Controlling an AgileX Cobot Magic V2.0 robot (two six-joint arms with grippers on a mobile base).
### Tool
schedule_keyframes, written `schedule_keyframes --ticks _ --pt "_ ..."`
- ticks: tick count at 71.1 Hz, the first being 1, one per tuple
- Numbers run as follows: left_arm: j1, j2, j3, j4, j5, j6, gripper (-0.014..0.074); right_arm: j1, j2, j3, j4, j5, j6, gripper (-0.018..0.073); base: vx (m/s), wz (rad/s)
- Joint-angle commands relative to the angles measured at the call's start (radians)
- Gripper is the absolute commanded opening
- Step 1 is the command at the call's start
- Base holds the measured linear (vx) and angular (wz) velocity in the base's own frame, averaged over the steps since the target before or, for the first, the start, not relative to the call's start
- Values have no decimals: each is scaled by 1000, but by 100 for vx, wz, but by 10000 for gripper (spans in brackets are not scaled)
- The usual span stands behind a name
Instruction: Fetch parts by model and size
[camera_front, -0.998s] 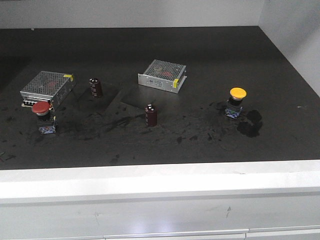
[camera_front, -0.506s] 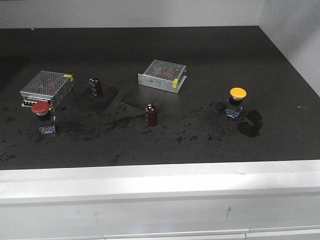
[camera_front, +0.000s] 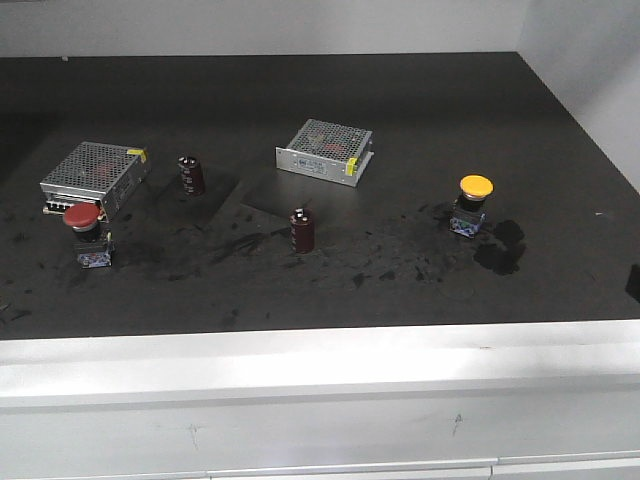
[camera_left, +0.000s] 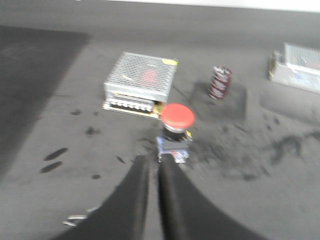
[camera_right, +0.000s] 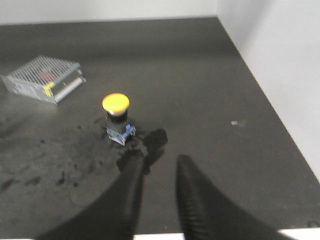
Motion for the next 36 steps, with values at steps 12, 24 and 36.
schedule_keyframes --ticks 12,24,36 --pt "-30 -4 -35 -11 -47 41 463 3 61 -48 -16 -55 -9 528 0 0" --pt "-30 9 -69 -12 -21 39 578 3 66 -48 -16 -64 -9 592 0 0" --pt "-30 126 -264 -12 194 39 577 3 66 -48 -16 -71 -9 592 0 0"
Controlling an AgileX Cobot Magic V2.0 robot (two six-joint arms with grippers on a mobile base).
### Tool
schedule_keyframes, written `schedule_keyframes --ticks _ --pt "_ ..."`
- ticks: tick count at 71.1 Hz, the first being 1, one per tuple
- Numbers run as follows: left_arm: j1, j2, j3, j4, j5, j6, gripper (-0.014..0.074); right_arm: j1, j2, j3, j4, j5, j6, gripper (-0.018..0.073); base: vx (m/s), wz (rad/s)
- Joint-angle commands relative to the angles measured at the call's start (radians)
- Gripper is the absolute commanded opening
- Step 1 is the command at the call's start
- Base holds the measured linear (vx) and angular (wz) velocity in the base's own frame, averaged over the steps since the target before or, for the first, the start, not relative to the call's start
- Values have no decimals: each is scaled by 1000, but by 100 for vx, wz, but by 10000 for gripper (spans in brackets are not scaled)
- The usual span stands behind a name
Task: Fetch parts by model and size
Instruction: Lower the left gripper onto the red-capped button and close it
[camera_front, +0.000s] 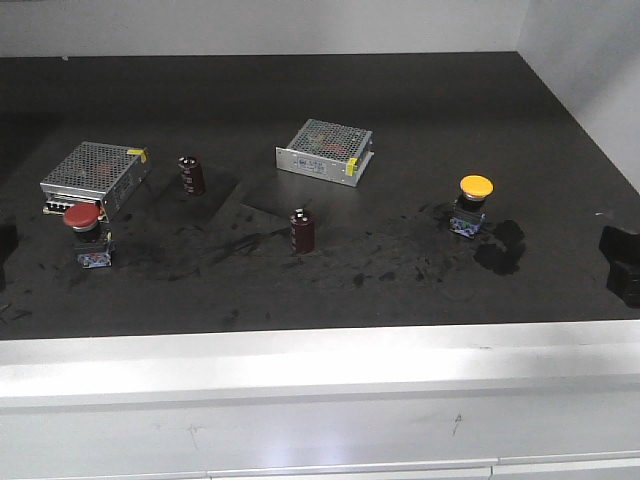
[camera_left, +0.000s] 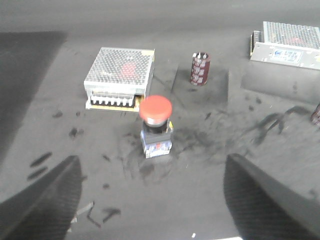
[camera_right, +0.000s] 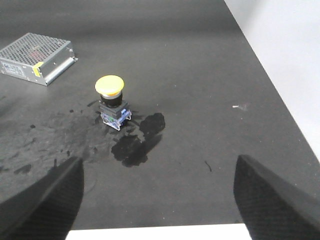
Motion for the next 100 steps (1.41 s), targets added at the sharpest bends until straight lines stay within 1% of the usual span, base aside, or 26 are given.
schedule_keyframes --ticks 1,6,14,28,42,53,65,71,82,90,100 --pt "-4 67 -147 -12 60 1 577 3 -2 -37 -16 -75 -9 592 0 0" --pt "-4 151 -251 -12 167 1 577 3 -2 -37 -17 -75 -9 592 0 0" --pt "-4 272 -411 -12 281 1 577 3 -2 -37 -17 -72 -9 592 0 0" --pt "-4 484 -663 -12 433 1 577 3 -2 -37 -17 -70 -9 592 0 0" --pt "-4 658 -832 -10 578 -2 577 3 -2 -37 -19 -67 -9 592 0 0" --pt "-4 754 -902 -9 640 -14 577 3 -2 -37 -20 -65 -9 592 0 0" --pt "-4 830 -941 36 673 -56 577 3 -2 -37 -20 -65 -9 592 0 0" --pt "-4 858 -942 41 679 -63 577 3 -2 -37 -20 -65 -9 592 0 0" --pt "-4 897 -942 23 680 -69 577 3 -2 -37 -20 -65 -9 592 0 0" --pt "-4 919 -942 -4 683 -69 577 3 -2 -37 -20 -65 -9 592 0 0" --pt "-4 939 -943 -12 693 -71 577 3 -2 -37 -20 -65 -9 592 0 0"
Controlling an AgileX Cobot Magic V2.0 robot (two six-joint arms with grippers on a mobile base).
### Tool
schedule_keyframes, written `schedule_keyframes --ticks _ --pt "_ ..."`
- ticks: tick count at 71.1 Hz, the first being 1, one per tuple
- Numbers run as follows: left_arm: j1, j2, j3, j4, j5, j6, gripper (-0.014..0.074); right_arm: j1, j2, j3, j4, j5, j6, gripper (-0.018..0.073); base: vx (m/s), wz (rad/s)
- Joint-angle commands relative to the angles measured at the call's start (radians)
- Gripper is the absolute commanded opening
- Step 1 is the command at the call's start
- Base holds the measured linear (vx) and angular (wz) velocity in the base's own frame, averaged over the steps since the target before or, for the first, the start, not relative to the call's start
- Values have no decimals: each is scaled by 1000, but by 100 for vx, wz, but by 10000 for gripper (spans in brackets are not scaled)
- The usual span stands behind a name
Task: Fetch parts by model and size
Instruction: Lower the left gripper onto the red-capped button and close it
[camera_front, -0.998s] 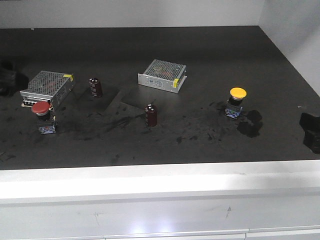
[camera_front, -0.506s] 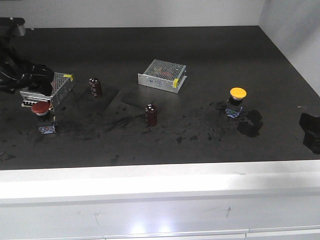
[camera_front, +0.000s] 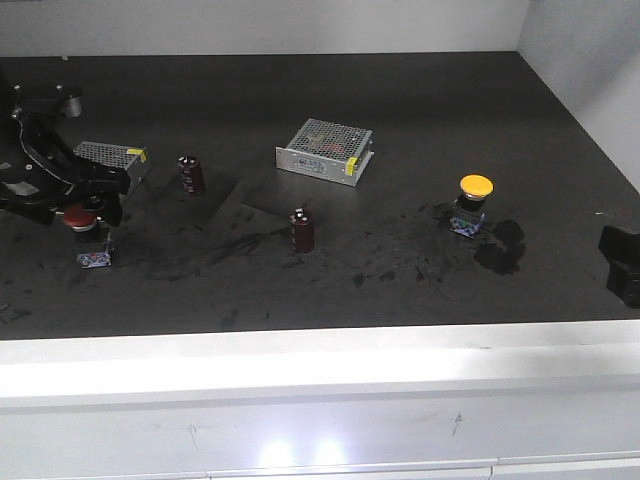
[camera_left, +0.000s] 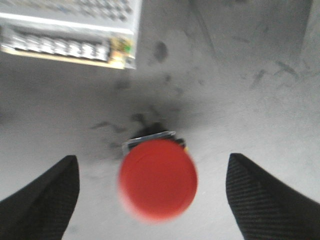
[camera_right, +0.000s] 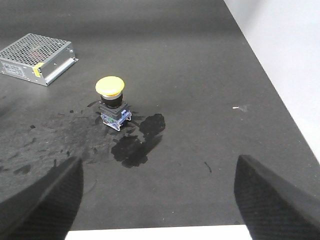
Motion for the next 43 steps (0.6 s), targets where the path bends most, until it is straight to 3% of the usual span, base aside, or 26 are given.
schedule_keyframes --ticks 1,14,22,30,43 --pt "-4 -36 -35 -17 -15 -14 577 1 -2 -37 -16 -65 -9 592 0 0" --pt "-4 -26 -35 -17 -12 -21 570 1 -2 -37 -16 -65 -9 592 0 0" --pt "-4 -24 -35 -14 -10 -22 506 1 -2 -37 -16 -64 -9 592 0 0" --pt "-4 -24 -35 12 -10 -22 356 1 -2 -37 -16 -57 -9 592 0 0" --pt "-4 -37 -34 58 -18 -22 -11 1 -2 -37 -17 -57 -9 592 0 0"
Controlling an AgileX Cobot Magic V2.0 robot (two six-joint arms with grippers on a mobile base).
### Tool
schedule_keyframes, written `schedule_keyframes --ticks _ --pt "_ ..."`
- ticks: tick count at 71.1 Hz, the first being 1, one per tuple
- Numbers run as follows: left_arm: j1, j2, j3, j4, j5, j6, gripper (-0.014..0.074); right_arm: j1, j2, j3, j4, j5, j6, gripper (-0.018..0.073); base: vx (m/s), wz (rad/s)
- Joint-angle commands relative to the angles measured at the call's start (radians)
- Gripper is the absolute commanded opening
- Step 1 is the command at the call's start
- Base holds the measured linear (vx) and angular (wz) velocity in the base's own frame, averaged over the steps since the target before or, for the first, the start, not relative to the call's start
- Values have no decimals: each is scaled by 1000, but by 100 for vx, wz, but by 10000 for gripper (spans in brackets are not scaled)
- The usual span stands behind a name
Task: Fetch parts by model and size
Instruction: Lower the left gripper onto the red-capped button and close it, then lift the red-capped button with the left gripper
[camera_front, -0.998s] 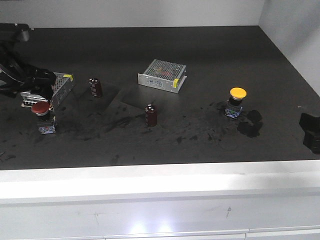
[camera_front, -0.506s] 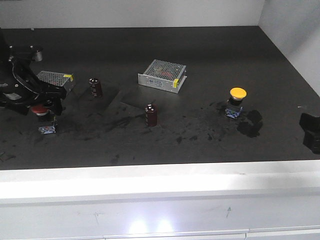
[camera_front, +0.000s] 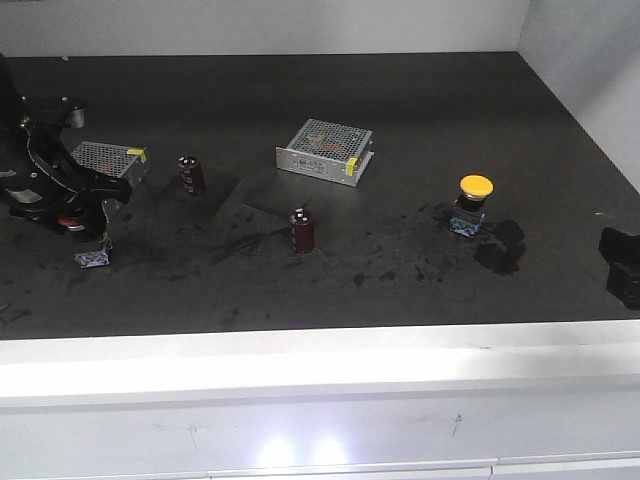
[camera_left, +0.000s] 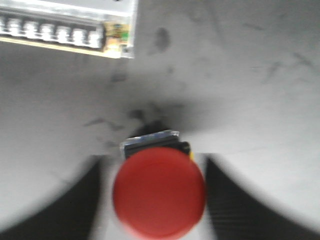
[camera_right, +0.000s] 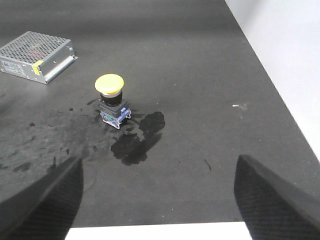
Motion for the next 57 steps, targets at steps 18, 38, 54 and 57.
schedule_keyframes --ticks 18,38,54,57 --pt "-16 -218 -34 17 -82 1 -6 1 -2 -37 -16 -67 -9 592 0 0" --pt "-62 -585 145 17 -258 20 -6 1 -2 -37 -12 -68 -1 592 0 0" --pt "-62 -979 515 15 -418 -2 -6 1 -2 -37 -12 -75 -2 592 0 0" --pt "-62 -1051 559 15 -430 -2 -6 1 -2 -37 -12 -76 -2 592 0 0"
